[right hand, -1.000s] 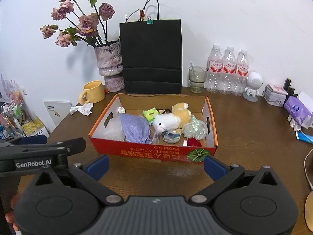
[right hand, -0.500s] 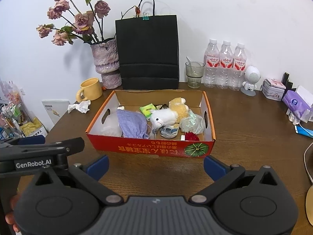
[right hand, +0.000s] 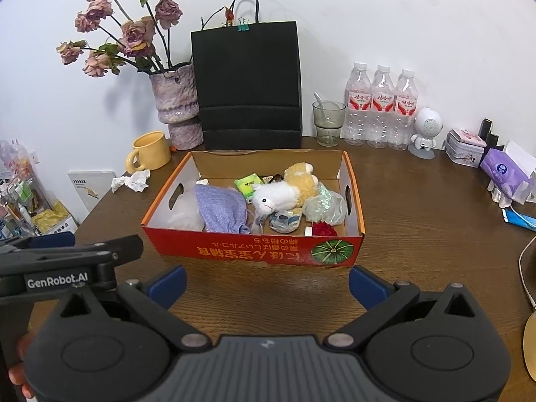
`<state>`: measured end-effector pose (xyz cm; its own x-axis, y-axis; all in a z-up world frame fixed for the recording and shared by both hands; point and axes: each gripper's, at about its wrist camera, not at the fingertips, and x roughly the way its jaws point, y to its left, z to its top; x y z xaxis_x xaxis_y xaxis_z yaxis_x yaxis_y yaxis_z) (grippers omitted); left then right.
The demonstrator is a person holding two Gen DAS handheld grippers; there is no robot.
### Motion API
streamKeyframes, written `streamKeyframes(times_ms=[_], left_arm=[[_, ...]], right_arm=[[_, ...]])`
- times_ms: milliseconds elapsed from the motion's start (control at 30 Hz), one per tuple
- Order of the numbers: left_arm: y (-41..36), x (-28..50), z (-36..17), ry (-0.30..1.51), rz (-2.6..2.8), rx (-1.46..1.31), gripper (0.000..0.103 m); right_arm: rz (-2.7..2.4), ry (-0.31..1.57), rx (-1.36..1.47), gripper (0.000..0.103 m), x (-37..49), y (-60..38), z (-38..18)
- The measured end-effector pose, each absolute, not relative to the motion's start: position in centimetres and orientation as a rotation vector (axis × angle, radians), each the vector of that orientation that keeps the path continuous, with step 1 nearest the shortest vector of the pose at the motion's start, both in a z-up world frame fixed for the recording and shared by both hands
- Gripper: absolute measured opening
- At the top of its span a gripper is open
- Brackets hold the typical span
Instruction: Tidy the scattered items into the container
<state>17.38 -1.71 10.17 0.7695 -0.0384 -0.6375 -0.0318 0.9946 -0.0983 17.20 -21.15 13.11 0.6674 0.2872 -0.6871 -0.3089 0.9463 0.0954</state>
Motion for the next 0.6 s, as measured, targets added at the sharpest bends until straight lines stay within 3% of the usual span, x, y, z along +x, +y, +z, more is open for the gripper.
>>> streamKeyframes(times_ms=[600], left_arm=[[-1.70,17.87,9.84,0.706,0.001,-0.105,0.103]], right_arm=[[0.326,0.779,-0.028,0.103,17.41,-21.17,12.58]])
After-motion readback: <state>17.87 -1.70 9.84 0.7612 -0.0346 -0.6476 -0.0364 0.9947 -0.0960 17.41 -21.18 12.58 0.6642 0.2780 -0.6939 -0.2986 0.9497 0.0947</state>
